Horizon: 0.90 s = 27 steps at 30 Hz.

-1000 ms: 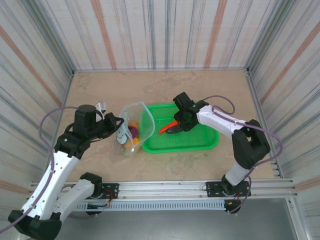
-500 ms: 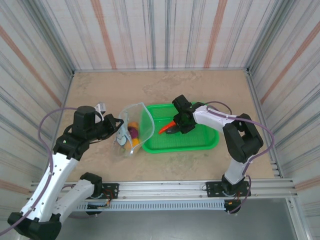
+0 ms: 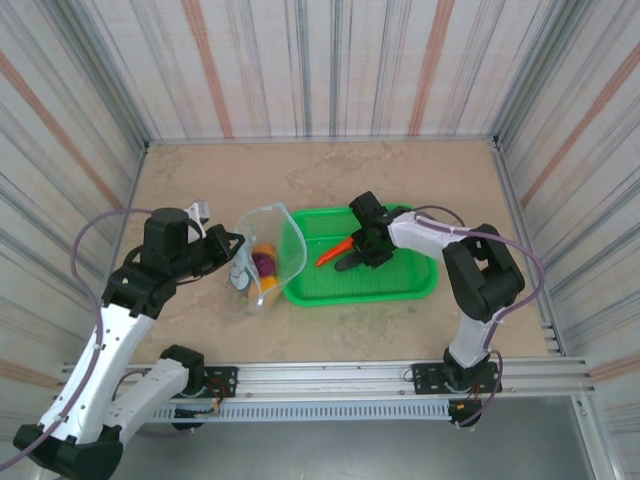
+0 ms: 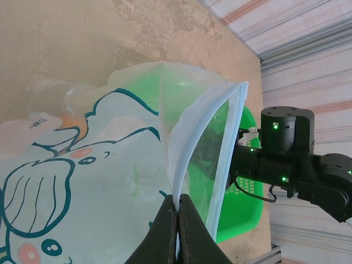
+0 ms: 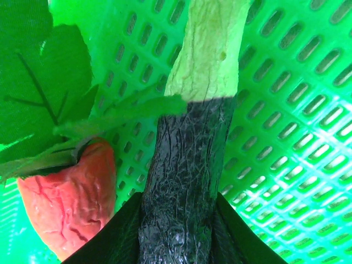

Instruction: Place the food in the zip-top bag and seal the zipper

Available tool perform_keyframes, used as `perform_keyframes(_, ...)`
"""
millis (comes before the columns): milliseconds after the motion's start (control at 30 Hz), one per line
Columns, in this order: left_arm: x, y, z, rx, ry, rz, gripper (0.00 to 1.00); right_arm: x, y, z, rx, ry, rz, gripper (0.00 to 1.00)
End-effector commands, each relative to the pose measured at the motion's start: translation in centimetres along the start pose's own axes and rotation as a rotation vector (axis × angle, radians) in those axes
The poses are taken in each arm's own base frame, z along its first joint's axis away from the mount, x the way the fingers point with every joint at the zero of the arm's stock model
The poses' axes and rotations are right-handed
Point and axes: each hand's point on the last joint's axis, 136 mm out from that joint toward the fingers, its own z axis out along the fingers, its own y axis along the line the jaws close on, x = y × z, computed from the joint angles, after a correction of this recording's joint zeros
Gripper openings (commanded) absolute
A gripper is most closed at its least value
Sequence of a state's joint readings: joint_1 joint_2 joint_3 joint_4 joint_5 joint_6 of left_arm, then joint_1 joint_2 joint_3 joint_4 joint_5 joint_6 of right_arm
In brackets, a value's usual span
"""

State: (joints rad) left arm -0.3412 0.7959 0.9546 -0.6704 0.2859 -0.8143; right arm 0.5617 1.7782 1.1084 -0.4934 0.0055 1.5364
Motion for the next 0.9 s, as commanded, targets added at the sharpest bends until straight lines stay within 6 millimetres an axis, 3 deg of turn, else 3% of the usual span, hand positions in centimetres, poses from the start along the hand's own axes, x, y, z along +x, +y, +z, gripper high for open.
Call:
perform_keyframes(0, -0.5, -0.2, -0.7, -0.011, -0.021, 0.022, 0.00, -0.9, -0.1, -2.6, -0.042, -0.035, -0.029, 0.27)
perform_keyframes(233, -0.3, -0.2, -1.0, -0.005, -0.018, 0.017, 0.00, -2.7, 0.3, -9.0, -0.178, -0.142, -0.078, 0.28)
perform_keyframes(300, -0.3, -0.4, -1.0, -0.001, -0.018, 0.016, 0.00, -2.9, 1.3, -10.8, -0.273, -0.168, -0.143, 0.27)
perform_keyframes(400, -0.3, -0.6, -1.2, 0.008, -0.020, 0.013, 0.00, -2.0, 4.4, -13.8, -0.499, -0.184, -0.311, 0.27)
perform_keyframes(500, -0.3, -0.7, -1.2, 0.011, -0.018, 0.010, 0.00, -1.2, 6.7, -17.8, -0.680, -0.234, -0.467, 0.23)
perform_keyframes(600, -0.4, -0.8, -1.2, 0.016, -0.019, 0.001, 0.00, 0.9, 9.1, -22.3, -0.845, -0.268, -0.627, 0.23)
perform_keyframes(700, -0.4, -0.8, -1.0, 0.019, -0.015, -0.011, 0.00, 4.8, 11.3, -26.5, -0.981, -0.334, -0.832, 0.23)
perform_keyframes(867, -0.8, -1.2, -0.8, 0.025, -0.014, -0.018, 0.00, 10.8, 13.6, -29.1, -1.089, -0.387, -1.045, 0.24)
